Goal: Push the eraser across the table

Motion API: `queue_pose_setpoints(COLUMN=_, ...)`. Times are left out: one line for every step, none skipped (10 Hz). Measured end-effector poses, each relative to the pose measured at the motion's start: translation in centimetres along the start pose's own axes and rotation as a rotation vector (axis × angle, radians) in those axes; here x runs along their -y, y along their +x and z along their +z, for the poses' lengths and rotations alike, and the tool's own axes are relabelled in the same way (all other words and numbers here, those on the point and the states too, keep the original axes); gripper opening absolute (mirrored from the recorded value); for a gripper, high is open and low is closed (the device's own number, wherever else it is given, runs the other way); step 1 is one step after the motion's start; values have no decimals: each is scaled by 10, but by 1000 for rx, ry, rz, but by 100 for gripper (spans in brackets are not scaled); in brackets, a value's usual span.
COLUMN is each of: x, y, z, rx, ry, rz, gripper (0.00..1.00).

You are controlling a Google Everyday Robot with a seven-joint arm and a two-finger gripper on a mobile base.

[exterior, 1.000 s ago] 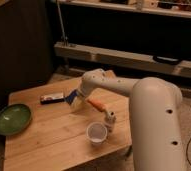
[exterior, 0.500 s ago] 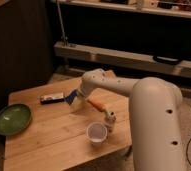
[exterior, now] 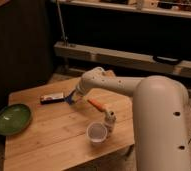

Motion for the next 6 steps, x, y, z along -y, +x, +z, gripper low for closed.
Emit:
queue_pose_setpoints(x=15, y=-25, z=-17, rx=22, ry=46, rz=-51, gripper=20)
queue_pose_setpoints(x=28, y=-49, z=-27, rx=38, ry=77, rz=-103, gripper=11)
queue_pose_setpoints(x=41, y=-75, z=-30, rx=45, ry=91, rz=-154, gripper=3)
queue_pose_setpoints(x=53, y=-100, z=-28, rx=48, ry=97, rz=-198, gripper=0)
queue_pose_setpoints(x=64, y=-129, z=-19, rx=44, ry=95, rz=-251, gripper=0)
queue_pose_setpoints(x=69, y=-148, z=-10, rx=45, ry=86, rz=-282, gripper=0)
